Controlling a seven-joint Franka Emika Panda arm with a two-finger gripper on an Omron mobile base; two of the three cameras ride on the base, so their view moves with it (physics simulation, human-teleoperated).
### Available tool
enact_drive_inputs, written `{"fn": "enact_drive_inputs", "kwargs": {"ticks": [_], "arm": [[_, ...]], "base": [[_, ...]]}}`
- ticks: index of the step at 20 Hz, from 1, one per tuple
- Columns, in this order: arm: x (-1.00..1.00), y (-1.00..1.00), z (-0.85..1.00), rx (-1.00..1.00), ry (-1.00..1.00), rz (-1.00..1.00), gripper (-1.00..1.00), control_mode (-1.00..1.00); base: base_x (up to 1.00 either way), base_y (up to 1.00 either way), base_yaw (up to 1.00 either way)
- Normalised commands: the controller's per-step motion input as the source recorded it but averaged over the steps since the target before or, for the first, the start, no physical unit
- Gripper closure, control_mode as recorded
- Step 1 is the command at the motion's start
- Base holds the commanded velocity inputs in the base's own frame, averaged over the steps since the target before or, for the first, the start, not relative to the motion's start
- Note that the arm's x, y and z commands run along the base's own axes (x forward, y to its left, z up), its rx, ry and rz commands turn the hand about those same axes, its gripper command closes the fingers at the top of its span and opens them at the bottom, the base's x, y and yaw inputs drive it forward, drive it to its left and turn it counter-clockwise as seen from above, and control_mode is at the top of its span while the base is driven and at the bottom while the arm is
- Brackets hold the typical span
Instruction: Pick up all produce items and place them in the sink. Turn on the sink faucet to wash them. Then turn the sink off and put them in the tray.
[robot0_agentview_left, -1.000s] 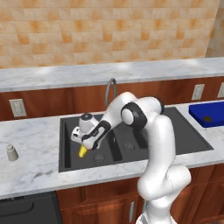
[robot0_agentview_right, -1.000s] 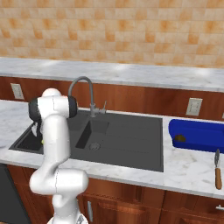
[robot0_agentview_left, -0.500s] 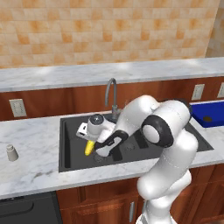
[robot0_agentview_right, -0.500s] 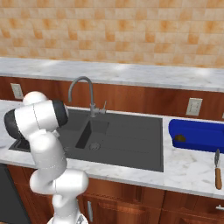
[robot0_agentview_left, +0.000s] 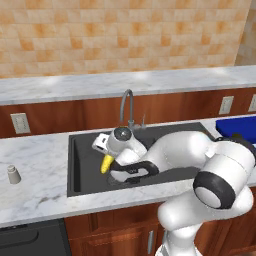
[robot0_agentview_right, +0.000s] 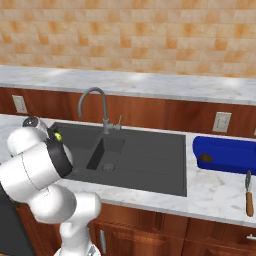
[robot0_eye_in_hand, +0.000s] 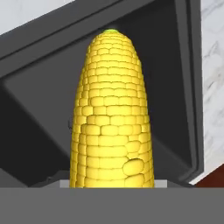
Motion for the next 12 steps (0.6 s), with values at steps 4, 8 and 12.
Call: {"fn": "enact_drive_inputs", "kwargs": {"ticks": [4, 8, 12], "arm": [[-0.17, -0.02, 1.0, 0.0, -0.23, 0.03, 1.0, -1.0], [-0.56, -0.19, 1.0, -0.09, -0.43, 0.09, 1.0, -1.0], [-0.76, -0.36, 1.0, -0.04, -0.41, 0.07, 1.0, -1.0]], "base": [[0.0, 0.0, 0.0], [0.0, 0.0, 0.0], [0.0, 0.0, 0.0]]}}
